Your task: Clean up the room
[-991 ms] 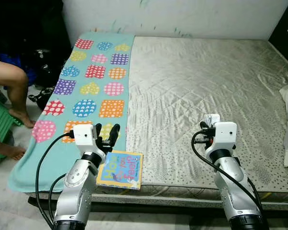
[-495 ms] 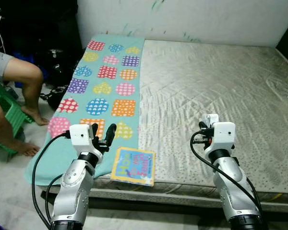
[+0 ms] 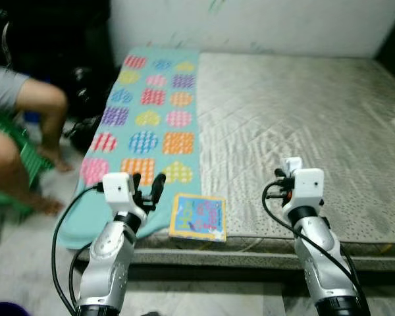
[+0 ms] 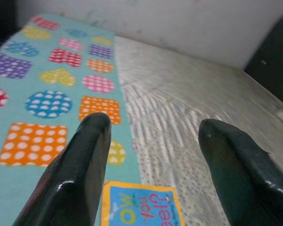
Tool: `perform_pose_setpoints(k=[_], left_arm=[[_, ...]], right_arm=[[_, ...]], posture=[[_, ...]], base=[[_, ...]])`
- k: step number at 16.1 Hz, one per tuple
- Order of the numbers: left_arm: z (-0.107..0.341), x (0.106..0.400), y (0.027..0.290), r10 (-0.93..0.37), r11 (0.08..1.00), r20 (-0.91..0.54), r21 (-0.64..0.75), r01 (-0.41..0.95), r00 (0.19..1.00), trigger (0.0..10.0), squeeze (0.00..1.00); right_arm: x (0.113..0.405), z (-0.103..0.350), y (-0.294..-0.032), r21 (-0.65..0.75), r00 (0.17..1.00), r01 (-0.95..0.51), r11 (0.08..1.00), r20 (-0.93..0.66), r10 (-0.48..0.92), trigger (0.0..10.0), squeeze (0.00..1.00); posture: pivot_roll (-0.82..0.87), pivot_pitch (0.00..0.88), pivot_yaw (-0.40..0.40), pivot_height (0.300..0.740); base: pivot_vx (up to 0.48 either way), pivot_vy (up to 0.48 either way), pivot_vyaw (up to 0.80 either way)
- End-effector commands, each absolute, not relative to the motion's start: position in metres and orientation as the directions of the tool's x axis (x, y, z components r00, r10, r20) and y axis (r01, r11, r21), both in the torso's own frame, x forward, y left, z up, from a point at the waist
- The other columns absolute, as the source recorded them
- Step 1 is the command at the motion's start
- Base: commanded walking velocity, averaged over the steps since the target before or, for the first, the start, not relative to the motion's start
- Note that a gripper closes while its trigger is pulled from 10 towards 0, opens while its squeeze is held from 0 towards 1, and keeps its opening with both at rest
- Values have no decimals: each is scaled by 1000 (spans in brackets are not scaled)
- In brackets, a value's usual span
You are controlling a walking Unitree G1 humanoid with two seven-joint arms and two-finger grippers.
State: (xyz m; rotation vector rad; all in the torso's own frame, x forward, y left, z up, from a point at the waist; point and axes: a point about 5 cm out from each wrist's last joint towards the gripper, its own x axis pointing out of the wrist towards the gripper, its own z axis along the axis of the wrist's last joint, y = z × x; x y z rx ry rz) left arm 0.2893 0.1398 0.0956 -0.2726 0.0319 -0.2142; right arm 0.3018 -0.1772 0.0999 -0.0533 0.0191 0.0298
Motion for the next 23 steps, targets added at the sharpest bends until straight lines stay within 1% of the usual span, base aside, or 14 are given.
perform_pose_setpoints(k=[1,9,15,17,23], left_arm=[[97,290,144,-201,947,-5,-256,193,980,10000,0],[97,291,145,-201,948,-4,-255,193,980,10000,0],[98,290,144,-205,948,2,-248,199,979,10000,0],[98,291,143,-204,949,1,-245,198,979,10000,0],[98,292,145,-195,954,-1,-232,189,981,10000,0]], right_arm=[[302,101,-175,-53,999,-38,998,-15,37,10000,0],[302,101,-174,-49,999,-48,998,-17,47,10000,0],[302,101,-171,-74,998,-68,995,-11,67,10000,0],[302,103,-167,-77,994,-107,991,2,108,10000,0],[302,104,-164,-83,992,-125,989,9,126,10000,0]], posture=[[-160,95,-15,740],[-161,98,-11,740],[-162,99,-10,740],[-162,100,-13,740],[-159,96,-15,740]], base=[[0,398,0],[0,442,0],[0,0,0],[0,0,0],[0,0,789]])
